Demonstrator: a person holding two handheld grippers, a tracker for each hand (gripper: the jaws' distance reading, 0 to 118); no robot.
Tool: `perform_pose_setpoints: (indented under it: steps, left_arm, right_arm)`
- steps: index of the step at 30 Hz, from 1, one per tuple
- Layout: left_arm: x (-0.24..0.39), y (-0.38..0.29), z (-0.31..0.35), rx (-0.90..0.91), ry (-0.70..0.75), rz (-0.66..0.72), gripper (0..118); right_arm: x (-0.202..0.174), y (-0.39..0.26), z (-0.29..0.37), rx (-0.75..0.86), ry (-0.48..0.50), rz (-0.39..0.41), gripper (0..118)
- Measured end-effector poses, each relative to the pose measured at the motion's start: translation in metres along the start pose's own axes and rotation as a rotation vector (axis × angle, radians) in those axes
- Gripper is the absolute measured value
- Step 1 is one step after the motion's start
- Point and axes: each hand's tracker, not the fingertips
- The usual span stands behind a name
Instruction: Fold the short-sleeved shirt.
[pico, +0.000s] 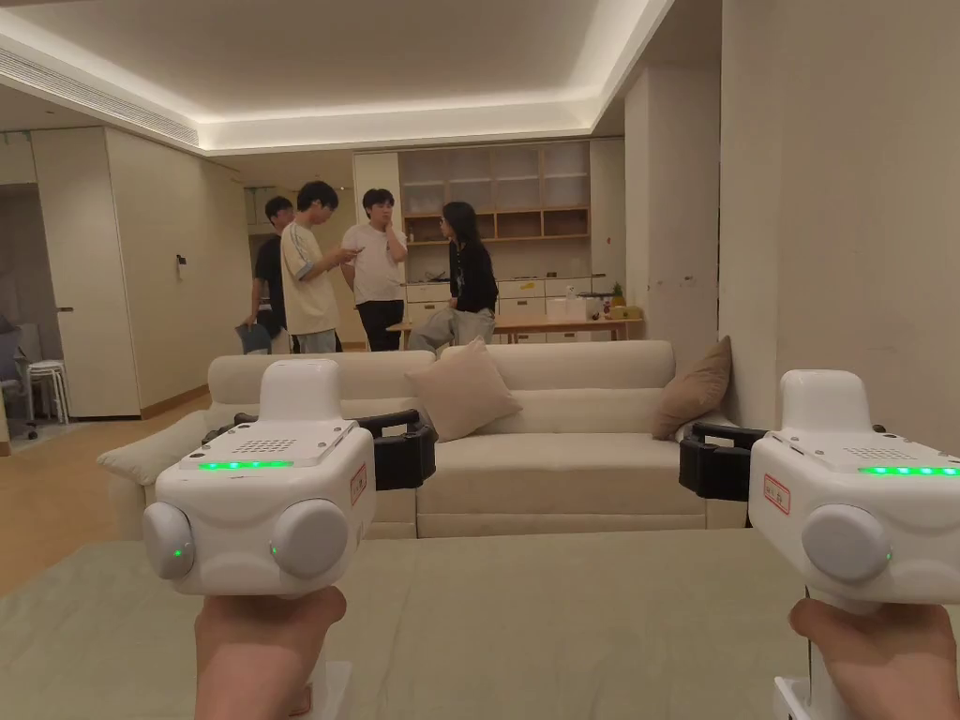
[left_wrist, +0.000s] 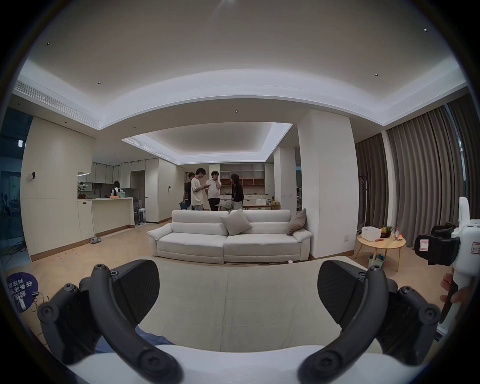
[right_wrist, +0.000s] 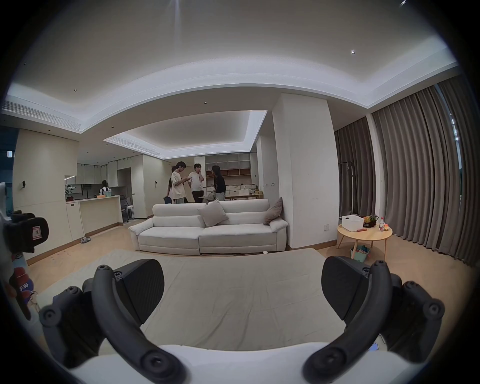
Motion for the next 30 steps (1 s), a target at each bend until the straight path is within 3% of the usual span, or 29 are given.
perform_pose_setpoints:
  steps: [6,12,18,19,20,21,22,26,30]
  left_arm:
    - [0.002,0.001,0.001,0.004,-0.01,0.006,118]
    - [-0.001,0.001,0.001,-0.033,-0.025,0.006,118]
    - [-0.002,0.0,0.01,-0.056,-0.083,0.025,116]
    - [0.0,-0.002,0.012,-0.038,-0.099,0.018,110]
    - [0.004,-0.003,0.018,-0.016,-0.1,0.002,77]
    - [0.008,-0.004,0.019,-0.001,-0.069,-0.023,27]
    - [0.011,-0.008,0.018,-0.013,-0.021,-0.053,0]
    - [0.009,-0.019,0.017,-0.014,-0.068,0.02,0]
    - [-0.001,-0.023,0.02,-0.028,-0.038,0.0,0]
  right_arm:
    - [0.001,0.0,0.001,0.011,0.0,-0.008,118]
    - [0.01,0.0,0.009,0.073,0.034,-0.088,118]
    - [0.015,0.0,0.006,-0.026,0.061,-0.114,115]
    - [0.016,-0.003,0.007,-0.021,0.066,-0.113,108]
    - [0.014,-0.005,0.008,-0.019,0.057,-0.107,83]
    - [0.012,-0.008,0.008,-0.019,0.022,-0.083,44]
    - [0.013,-0.012,0.008,-0.044,-0.009,-0.067,4]
    - [0.021,-0.024,0.012,-0.04,-0.001,-0.104,2]
    - [0.021,-0.031,0.009,-0.09,0.023,-0.134,2]
